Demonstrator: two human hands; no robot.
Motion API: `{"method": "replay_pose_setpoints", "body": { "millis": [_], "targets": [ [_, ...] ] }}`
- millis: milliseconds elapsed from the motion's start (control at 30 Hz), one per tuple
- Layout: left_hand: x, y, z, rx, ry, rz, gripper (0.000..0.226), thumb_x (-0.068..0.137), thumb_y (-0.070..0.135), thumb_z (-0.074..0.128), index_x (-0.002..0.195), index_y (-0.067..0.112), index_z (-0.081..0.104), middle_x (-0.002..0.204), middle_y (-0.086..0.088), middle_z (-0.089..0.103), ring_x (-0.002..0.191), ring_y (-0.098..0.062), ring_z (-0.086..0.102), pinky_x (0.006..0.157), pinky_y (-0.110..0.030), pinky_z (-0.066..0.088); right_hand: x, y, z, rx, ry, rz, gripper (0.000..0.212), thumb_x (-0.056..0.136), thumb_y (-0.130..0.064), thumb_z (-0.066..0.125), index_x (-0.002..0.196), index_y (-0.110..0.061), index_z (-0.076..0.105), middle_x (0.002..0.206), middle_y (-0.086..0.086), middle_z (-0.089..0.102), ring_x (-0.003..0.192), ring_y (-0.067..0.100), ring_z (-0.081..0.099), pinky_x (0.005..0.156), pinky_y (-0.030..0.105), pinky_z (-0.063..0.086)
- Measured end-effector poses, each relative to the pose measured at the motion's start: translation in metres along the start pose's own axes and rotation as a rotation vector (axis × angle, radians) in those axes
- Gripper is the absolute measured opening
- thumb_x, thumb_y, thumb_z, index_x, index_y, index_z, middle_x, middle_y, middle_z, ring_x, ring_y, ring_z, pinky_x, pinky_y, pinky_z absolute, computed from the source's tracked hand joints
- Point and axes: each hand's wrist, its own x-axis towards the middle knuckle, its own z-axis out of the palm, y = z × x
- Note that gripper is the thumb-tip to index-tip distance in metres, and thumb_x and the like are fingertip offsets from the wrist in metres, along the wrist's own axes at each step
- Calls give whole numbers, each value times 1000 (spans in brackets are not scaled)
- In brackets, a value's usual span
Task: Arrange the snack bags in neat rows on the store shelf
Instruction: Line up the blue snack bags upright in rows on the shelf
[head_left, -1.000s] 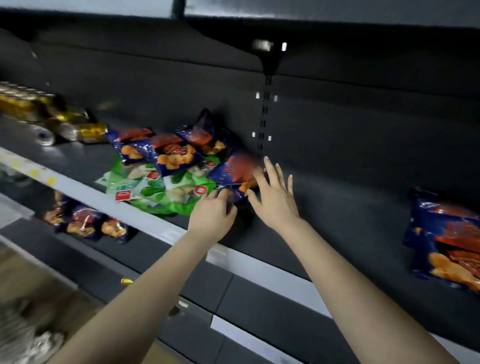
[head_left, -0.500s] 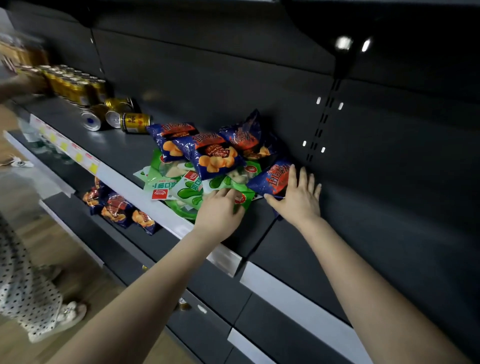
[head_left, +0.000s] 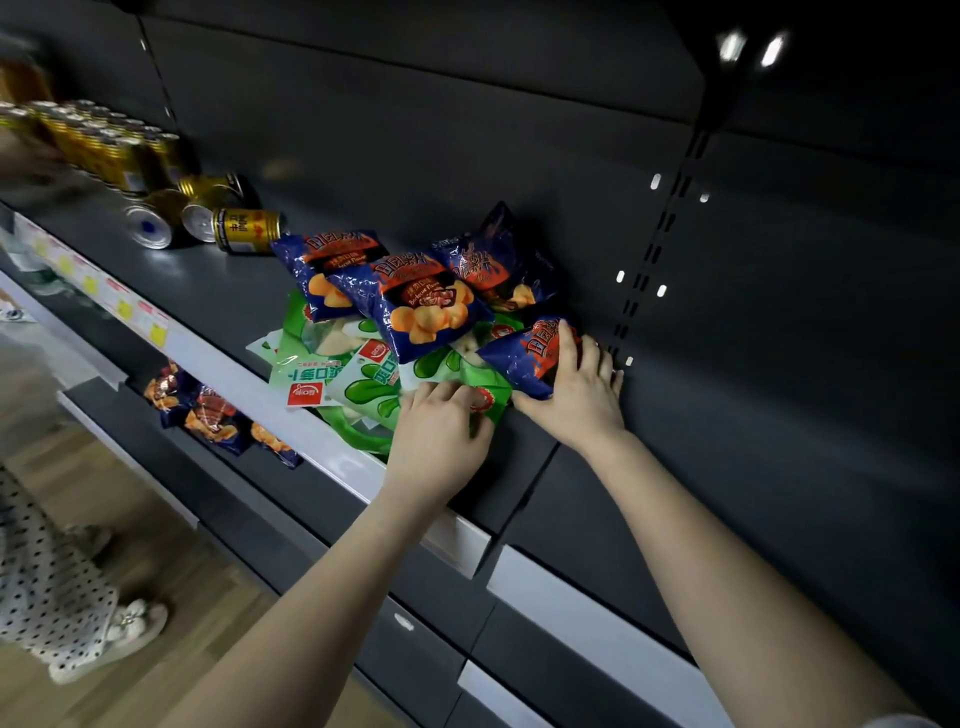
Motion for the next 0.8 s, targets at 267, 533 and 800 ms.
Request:
{"method": "replay_pose_setpoints", "body": {
  "millis": [267, 533, 800],
  "targets": [
    [1, -3, 1, 17, -21, 7, 28, 87, 29, 49, 106, 17, 66, 112, -2, 62, 110, -26, 47, 97, -38, 32, -9, -2, -2, -10, 49, 23, 110, 70, -66, 63, 151, -20, 5, 144, 17, 29, 126, 39, 35, 107, 48, 27],
    [-1, -2, -4, 53, -49, 16, 28, 88, 31, 49, 106, 19, 66, 115, -2, 62, 111, -28, 47, 99, -39, 32, -49, -9, -17, 1, 21, 27, 108, 71, -67, 62, 151, -23, 3, 138, 14, 34, 122, 36, 39, 104, 44, 31],
    [-24, 56, 4, -243, -126, 16, 34, 88, 42, 40, 104, 14, 54, 107, -9, 66, 108, -33, 54, 103, -41, 29, -102, 21, -53, 57, 122, 115, 98, 76, -54, 65, 150, -29, 8, 128, 13, 43, 117, 34, 47, 103, 41, 30]
  ]
}}
